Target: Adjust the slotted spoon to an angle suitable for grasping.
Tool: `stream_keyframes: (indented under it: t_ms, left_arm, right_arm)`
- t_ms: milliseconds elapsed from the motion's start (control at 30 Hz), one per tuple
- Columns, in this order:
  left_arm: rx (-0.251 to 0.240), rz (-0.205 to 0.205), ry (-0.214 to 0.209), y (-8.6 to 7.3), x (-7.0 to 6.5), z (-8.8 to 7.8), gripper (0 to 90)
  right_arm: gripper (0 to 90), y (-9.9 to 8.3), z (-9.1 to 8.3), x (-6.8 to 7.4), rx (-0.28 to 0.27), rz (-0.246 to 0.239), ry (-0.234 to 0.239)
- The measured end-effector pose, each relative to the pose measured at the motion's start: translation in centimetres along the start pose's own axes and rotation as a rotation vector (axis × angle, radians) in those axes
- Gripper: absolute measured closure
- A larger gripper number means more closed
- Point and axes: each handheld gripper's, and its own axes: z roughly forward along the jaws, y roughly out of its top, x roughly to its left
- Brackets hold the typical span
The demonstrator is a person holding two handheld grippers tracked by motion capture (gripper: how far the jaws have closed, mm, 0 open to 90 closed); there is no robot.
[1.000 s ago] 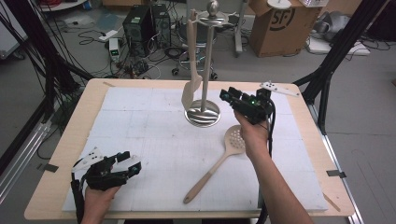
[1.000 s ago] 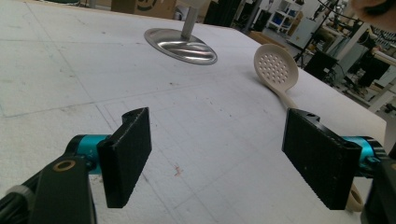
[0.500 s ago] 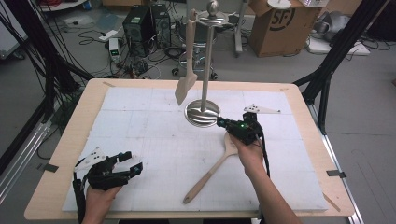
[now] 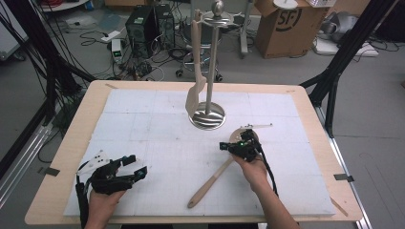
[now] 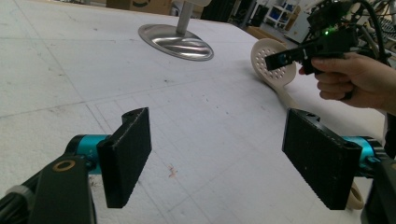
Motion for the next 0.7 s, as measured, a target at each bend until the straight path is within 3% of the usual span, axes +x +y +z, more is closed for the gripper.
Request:
stream_keyframes:
  t_ms: [67, 200, 300, 467, 700]
  left_arm:
    - [0.000, 0.000, -0.002, 0.0, 0.0, 0.0, 24.5]
    - [-0.004, -0.003, -0.004, 0.0, -0.1, -0.1, 24.5]
    - [-0.003, -0.006, 0.001, 0.0, 0.0, -0.2, 24.6]
    - [0.005, -0.005, 0.000, -0.1, -0.1, -0.2, 24.5]
    - [0.003, -0.006, -0.002, -0.1, -0.1, 0.0, 24.5]
  right_arm:
    - [89.7, -0.4, 0.6, 0.0, 0.048, 0.009, 0.001]
    - [89.6, -1.2, 1.8, 0.1, 0.135, -0.011, -0.048]
    - [89.7, -1.4, 1.6, -0.1, 0.137, 0.014, -0.059]
    - [90.0, -1.1, 0.7, -0.4, 0.139, 0.019, -0.144]
    - [90.0, -1.5, -1.3, -2.0, 0.120, 0.062, -0.193]
